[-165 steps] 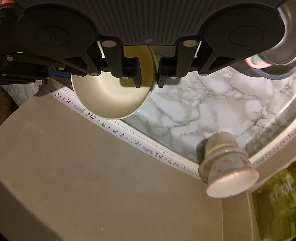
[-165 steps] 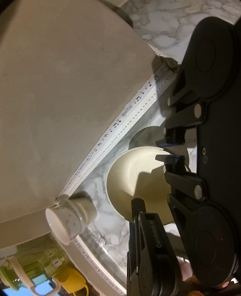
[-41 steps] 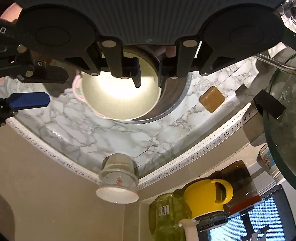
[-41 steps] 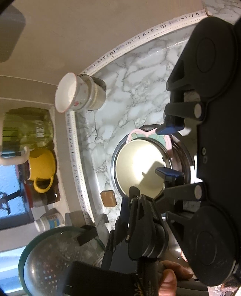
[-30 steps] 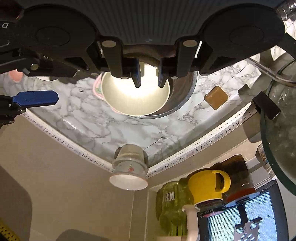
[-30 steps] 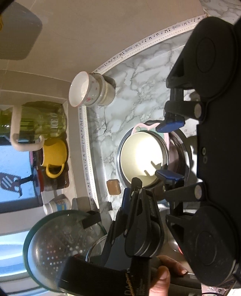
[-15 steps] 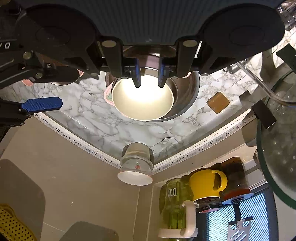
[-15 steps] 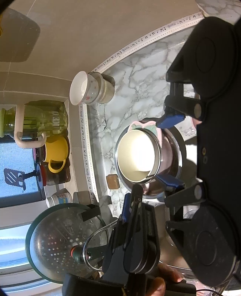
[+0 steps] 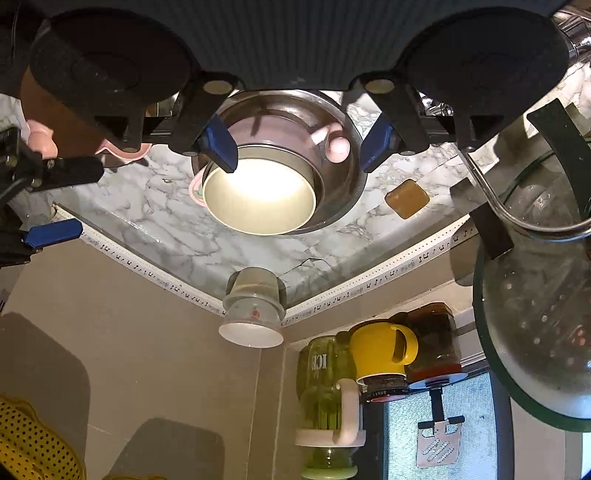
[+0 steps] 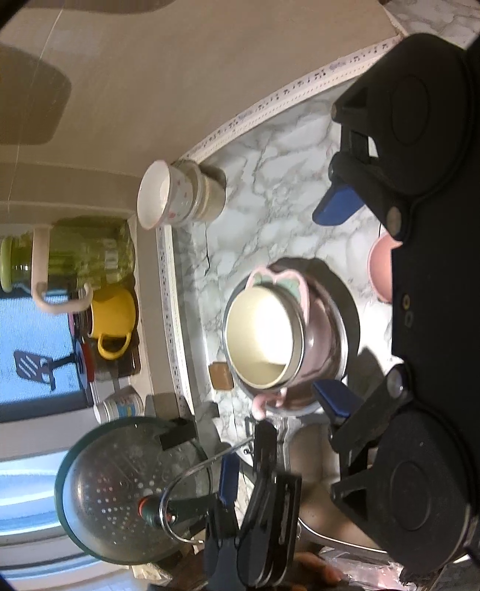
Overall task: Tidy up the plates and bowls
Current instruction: 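Open both grippers to release the cream bowl, then move both grippers back to the rim of the large steel bowl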
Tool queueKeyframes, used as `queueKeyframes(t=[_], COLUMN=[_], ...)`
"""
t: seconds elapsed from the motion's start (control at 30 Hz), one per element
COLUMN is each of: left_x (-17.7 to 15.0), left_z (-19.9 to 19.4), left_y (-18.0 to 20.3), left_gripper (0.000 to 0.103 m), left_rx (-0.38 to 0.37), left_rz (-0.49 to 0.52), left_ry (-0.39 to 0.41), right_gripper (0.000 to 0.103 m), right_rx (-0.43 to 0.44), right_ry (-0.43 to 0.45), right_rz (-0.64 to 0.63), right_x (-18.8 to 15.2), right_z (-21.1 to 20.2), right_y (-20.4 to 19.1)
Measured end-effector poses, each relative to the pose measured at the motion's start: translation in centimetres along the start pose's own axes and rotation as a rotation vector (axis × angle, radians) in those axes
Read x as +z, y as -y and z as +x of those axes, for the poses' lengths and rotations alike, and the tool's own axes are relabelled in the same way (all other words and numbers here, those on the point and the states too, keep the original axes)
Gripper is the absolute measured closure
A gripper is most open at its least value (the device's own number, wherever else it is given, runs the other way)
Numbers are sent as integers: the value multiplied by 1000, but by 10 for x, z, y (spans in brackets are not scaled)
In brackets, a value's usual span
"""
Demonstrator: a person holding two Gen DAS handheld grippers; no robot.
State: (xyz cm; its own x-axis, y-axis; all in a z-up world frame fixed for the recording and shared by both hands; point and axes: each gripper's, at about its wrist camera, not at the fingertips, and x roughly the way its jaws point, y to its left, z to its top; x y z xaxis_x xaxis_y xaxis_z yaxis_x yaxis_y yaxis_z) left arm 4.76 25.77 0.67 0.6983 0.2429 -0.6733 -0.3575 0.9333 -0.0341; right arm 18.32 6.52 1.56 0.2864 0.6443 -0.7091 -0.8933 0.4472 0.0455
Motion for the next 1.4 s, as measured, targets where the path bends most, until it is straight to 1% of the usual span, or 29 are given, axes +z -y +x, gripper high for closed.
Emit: queueKeyframes(t=[0.03,0.1,0.2,0.23,0.27,0.33,0.4,0.47,0.6,0.67,0.73,0.8,0.87,0.9,1.0,1.13,1.17,1.23,1.3,1.4], left_x=[-1,-1,1,1,3,5,8,12,20,24,27,29,28,26,17,15,17,18,15,5], left_z=[-1,-1,1,2,6,12,19,28,50,63,75,89,103,106,107,103,103,102,98,89], left_y=[-1,-3,-4,-6,-7,-12,-17,-24,-41,-45,-49,-55,-62,-63,-60,-61,-63,-66,-68,-70], left_gripper=[29,24,22,19,12,3,3,3,3,3,3,3,3,3,3,3,3,3,3,3], left_rx=[-1,-2,25,36,40,33,36,42,50,87,104,126,113,119,118,115,112,101,89,46], left_rz=[-4,-8,-8,-14,-22,-37,-49,-67,-112,-100,-86,-127,-197,-205,-209,-254,-267,-298,-331,-403], left_ry=[5,16,39,41,35,29,24,13,-15,-28,-48,-85,-149,-157,-160,-142,-140,-148,-148,-142], right_gripper=[1,0,0,0,0,0,0,0,0,0,0,1,3,4,9,17,17,20,20,20], right_rx=[-2,14,34,35,34,28,58,86,96,101,105,109,120,124,140,154,154,130,128,124], right_ry=[4,14,34,39,31,23,25,7,-4,-7,-15,-22,-29,-35,-39,-54,-55,-51,-47,-67], right_rz=[1,6,40,47,52,76,114,145,194,229,249,254,257,258,242,245,243,243,237,238], right_x=[-1,-2,-2,-2,-2,-3,-7,-12,-20,-23,-25,-26,-27,-27,-29,-26,-23,-17,-10,0], right_z=[0,-2,-4,-4,-2,-1,0,6,20,27,35,42,48,50,55,61,62,62,59,64], right_y=[3,10,22,25,27,31,32,29,20,17,12,6,1,-1,-6,-4,-2,6,17,35])
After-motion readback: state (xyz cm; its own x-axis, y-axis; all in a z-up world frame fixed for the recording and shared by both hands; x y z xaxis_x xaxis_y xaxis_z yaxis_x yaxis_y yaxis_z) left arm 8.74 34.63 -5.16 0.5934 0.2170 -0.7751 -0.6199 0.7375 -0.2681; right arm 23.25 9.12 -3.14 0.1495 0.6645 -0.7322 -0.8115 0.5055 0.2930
